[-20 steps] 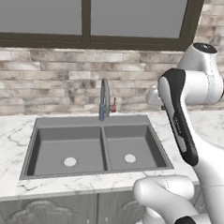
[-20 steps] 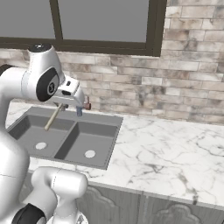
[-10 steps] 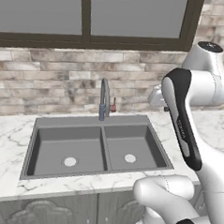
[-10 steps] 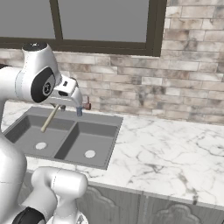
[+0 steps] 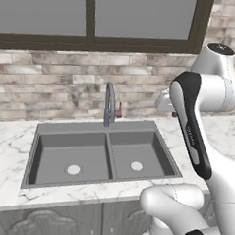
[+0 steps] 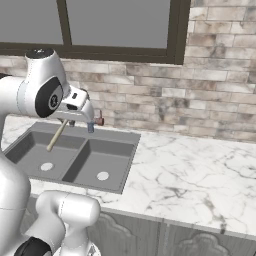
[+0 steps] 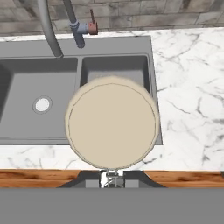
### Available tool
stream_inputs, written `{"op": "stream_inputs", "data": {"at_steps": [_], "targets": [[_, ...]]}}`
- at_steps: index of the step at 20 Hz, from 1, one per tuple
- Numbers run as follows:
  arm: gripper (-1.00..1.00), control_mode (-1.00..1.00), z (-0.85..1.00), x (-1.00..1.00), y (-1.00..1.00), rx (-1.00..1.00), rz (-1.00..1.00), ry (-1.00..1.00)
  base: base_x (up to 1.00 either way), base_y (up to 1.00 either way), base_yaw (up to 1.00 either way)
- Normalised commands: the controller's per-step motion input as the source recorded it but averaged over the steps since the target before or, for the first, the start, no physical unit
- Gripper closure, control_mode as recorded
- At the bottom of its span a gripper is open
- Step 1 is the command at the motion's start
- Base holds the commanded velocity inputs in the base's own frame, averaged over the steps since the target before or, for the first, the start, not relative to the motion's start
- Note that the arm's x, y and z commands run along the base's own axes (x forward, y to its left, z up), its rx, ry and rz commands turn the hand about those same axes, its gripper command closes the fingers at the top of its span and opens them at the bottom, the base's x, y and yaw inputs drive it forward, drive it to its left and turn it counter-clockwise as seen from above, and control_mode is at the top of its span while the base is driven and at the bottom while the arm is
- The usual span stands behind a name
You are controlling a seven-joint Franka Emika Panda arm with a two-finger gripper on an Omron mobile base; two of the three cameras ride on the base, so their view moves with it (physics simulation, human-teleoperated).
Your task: Pick up the dish brush and bar soap from the sink, and place them back in the cabinet, and close the cabinet door.
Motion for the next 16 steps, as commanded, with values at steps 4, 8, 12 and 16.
{"op": "stream_inputs", "data": {"at_steps": [4, 8, 12, 16], "targets": [[1.0, 1.0, 0.0, 0.0, 0.0, 0.0, 0.0, 0.0, 0.0, 0.0, 0.0], [1.0, 1.0, 0.0, 0.0, 0.0, 0.0, 0.0, 0.0, -0.45, 0.0, 0.0], [1.0, 1.0, 0.0, 0.0, 0.0, 0.0, 0.0, 0.0, -0.99, 0.02, 0.0], [1.0, 1.0, 0.0, 0.0, 0.0, 0.0, 0.0, 0.0, -0.94, 0.24, 0.0]]}}
